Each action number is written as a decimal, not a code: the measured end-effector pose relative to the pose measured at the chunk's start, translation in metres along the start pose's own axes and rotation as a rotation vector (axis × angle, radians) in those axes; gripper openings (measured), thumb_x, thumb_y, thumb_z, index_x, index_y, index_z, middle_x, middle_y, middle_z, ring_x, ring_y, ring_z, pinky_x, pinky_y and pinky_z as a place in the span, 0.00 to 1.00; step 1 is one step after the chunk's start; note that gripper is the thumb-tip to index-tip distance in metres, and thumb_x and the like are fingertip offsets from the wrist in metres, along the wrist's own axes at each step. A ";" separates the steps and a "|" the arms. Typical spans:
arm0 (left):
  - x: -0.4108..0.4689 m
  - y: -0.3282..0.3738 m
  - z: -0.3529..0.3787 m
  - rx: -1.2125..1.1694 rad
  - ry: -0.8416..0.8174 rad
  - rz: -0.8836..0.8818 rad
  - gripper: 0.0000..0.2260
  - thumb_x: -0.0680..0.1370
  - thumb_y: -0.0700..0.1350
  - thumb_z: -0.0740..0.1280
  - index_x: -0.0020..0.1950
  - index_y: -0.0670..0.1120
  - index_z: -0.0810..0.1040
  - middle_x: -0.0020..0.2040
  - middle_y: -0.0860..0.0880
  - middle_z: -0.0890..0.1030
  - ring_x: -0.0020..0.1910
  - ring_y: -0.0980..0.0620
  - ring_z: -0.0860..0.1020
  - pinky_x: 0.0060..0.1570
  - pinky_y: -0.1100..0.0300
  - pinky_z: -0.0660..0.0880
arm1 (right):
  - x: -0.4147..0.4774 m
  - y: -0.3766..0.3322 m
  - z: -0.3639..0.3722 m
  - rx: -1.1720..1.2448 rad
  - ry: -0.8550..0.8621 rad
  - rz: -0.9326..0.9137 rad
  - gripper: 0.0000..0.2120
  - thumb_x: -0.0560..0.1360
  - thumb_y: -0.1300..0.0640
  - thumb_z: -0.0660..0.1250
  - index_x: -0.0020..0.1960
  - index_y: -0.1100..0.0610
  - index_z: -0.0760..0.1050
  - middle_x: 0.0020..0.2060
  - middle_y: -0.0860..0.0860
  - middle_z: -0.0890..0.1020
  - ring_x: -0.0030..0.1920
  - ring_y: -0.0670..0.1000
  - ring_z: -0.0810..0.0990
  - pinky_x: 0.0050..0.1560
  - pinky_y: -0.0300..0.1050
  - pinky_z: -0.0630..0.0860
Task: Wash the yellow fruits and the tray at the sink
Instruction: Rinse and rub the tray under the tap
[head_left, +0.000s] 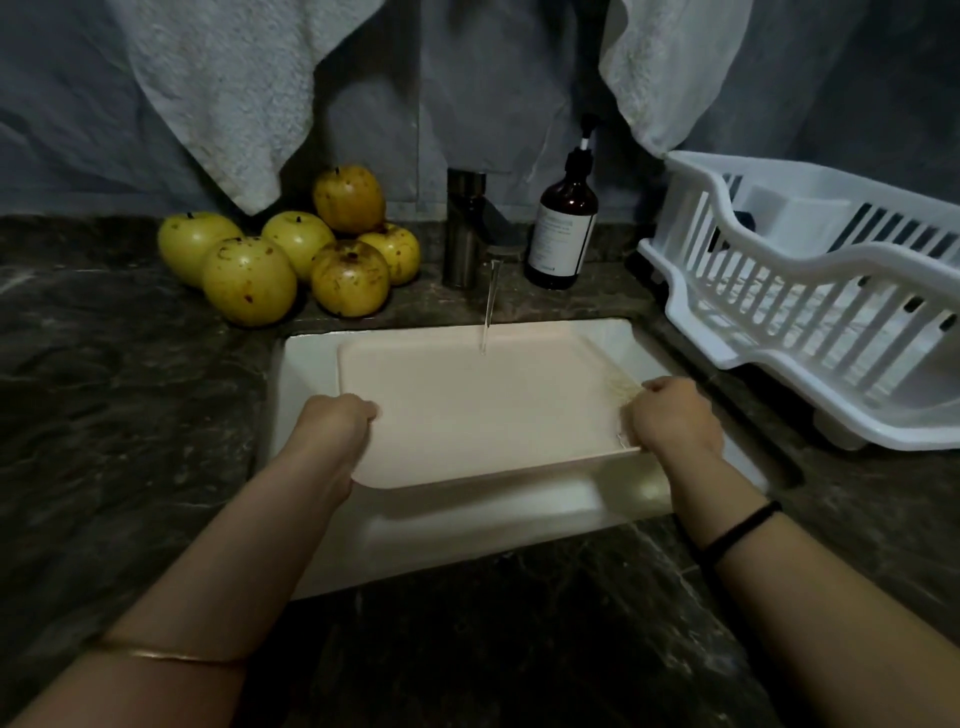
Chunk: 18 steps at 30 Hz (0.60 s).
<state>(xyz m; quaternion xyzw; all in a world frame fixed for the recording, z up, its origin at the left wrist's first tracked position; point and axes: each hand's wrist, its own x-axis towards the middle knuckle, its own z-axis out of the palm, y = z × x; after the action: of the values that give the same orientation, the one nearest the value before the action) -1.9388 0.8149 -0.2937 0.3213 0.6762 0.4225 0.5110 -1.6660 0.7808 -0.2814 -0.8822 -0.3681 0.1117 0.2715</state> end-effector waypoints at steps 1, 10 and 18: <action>0.002 -0.001 0.000 0.016 0.013 0.001 0.15 0.78 0.39 0.65 0.63 0.35 0.72 0.56 0.38 0.76 0.45 0.42 0.74 0.45 0.54 0.69 | 0.000 0.001 -0.001 0.057 0.005 0.023 0.16 0.76 0.59 0.59 0.61 0.53 0.77 0.57 0.57 0.80 0.58 0.60 0.77 0.55 0.48 0.72; -0.002 -0.004 0.000 0.007 -0.064 -0.144 0.07 0.78 0.30 0.54 0.49 0.37 0.71 0.43 0.41 0.71 0.37 0.45 0.70 0.44 0.55 0.67 | -0.004 -0.005 -0.010 0.645 0.071 0.192 0.13 0.74 0.51 0.61 0.33 0.55 0.69 0.35 0.52 0.73 0.47 0.61 0.77 0.57 0.59 0.75; -0.016 0.000 -0.006 0.041 -0.238 -0.281 0.10 0.78 0.35 0.55 0.57 0.40 0.72 0.59 0.40 0.71 0.52 0.41 0.71 0.64 0.51 0.63 | -0.002 -0.001 -0.006 0.646 0.114 0.129 0.09 0.72 0.54 0.62 0.34 0.52 0.75 0.40 0.53 0.79 0.47 0.59 0.79 0.53 0.53 0.77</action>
<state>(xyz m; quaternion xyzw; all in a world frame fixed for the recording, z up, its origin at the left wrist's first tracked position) -1.9398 0.7996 -0.2861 0.2816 0.6578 0.2919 0.6346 -1.6661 0.7775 -0.2757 -0.7768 -0.2414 0.1899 0.5498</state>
